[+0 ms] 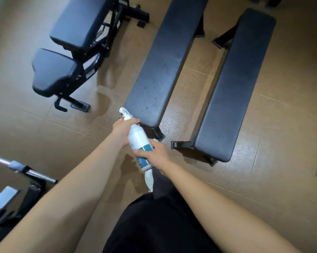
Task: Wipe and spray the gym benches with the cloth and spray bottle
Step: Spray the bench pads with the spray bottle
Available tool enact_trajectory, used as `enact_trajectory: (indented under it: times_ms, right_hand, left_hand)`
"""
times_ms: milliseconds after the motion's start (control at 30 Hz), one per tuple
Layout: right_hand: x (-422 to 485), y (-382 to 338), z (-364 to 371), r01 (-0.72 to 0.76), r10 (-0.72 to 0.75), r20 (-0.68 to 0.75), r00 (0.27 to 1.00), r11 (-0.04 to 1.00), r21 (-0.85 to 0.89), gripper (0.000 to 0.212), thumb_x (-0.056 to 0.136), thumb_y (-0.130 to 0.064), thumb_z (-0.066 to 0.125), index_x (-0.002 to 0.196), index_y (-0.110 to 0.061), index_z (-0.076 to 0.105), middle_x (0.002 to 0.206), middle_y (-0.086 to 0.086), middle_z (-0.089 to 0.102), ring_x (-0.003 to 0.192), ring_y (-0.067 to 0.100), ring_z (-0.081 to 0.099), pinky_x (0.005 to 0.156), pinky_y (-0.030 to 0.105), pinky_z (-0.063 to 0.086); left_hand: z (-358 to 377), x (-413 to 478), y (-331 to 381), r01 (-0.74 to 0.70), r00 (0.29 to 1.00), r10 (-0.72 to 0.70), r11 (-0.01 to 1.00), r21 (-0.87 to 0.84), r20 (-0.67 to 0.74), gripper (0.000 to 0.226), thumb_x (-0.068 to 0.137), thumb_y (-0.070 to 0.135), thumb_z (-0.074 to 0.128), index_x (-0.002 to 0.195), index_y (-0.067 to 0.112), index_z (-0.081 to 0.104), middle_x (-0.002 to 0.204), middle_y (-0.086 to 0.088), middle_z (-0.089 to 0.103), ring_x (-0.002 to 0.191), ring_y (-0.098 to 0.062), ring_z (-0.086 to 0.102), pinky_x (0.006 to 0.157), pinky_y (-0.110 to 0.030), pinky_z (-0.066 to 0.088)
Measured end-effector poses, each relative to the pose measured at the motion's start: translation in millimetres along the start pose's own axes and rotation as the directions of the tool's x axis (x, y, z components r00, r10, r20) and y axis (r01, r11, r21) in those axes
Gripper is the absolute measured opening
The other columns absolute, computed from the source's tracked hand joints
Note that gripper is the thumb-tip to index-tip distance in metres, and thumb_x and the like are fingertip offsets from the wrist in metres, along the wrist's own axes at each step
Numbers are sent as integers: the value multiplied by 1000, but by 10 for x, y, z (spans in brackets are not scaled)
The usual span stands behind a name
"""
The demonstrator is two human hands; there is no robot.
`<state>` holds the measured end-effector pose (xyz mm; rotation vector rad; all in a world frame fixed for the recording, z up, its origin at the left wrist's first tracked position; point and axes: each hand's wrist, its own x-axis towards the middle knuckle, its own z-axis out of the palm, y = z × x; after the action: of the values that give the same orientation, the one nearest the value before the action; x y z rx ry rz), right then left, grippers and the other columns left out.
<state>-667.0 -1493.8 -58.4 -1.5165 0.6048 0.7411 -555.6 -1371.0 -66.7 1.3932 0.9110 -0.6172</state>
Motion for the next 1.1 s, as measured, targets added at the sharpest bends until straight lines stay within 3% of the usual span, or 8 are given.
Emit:
enact_trajectory:
  times_ms: [67, 200, 267, 400, 633, 767, 967, 1100]
  right_hand:
    - [144, -158, 49, 39, -39, -10, 999, 999, 25, 55, 74, -35, 87, 123, -25, 62, 110, 1, 69, 98, 18, 70, 75, 32, 62]
    - [454, -504, 62, 143, -140, -76, 987, 989, 31, 57, 72, -40, 86, 123, -31, 63, 109, -5, 70, 99, 12, 68, 70, 23, 58]
    - [621, -725, 33, 167, -163, -87, 983, 985, 40, 55, 72, -42, 86, 121, -30, 64, 108, -4, 70, 99, 14, 69, 69, 20, 55]
    - [892, -1159, 13, 181, -175, -69, 982, 980, 84, 49, 74, -39, 86, 117, -30, 64, 107, 0, 71, 97, 17, 70, 76, 30, 62]
    - [1220, -1818, 226, 216, -214, -53, 975, 976, 35, 50, 78, -33, 86, 122, -29, 63, 110, -1, 69, 98, 15, 69, 72, 25, 60]
    - [1468, -2272, 530, 211, -210, -48, 976, 977, 6, 45, 78, -30, 86, 117, -29, 64, 110, 0, 72, 95, 15, 71, 69, 23, 57]
    - [1881, -2971, 1416, 246, -249, -42, 967, 967, -63, 57, 77, -25, 87, 129, -25, 65, 107, -6, 71, 91, 6, 68, 63, 11, 51]
    - [2175, -3445, 2165, 254, -255, 4, 967, 959, -129, 63, 78, -31, 86, 136, -26, 59, 115, -4, 67, 100, 10, 66, 74, 20, 53]
  left_hand:
    - [11, 69, 233, -46, 999, 46, 998, 33, -12, 14, 91, 4, 69, 102, 10, 61, 82, -8, 65, 66, -19, 63, 62, -29, 55]
    - [129, 278, 787, -90, 996, 90, 996, 17, -15, 20, 90, -2, 64, 80, 13, 56, 66, -3, 59, 63, -20, 55, 52, -23, 49]
    - [211, 344, 1084, -122, 991, 125, 989, 78, -37, 14, 89, -1, 66, 88, 12, 60, 75, -4, 61, 60, -17, 59, 52, -23, 50]
    - [259, 506, 1545, -177, 984, 177, 984, -30, 0, 27, 86, -3, 74, 110, 6, 66, 84, -10, 66, 63, -17, 62, 53, -26, 55]
    - [-5, 887, 2169, -145, 989, 144, 987, -75, -22, 17, 81, -2, 72, 89, 5, 60, 70, -10, 58, 58, -19, 55, 49, -23, 47]
    - [-368, 1148, 2529, -193, 980, 199, 967, -166, 23, 27, 83, 1, 77, 106, 9, 65, 84, -9, 67, 66, -19, 64, 57, -28, 55]
    - [-1315, 1605, 3180, -170, 980, 192, 946, -275, 56, 20, 76, 1, 74, 77, 13, 58, 73, -9, 59, 64, -24, 57, 66, -35, 50]
    - [-2078, 1928, 3615, -184, 979, 200, 939, -291, 26, 18, 80, 4, 77, 84, 11, 60, 74, -9, 62, 63, -23, 59, 62, -32, 52]
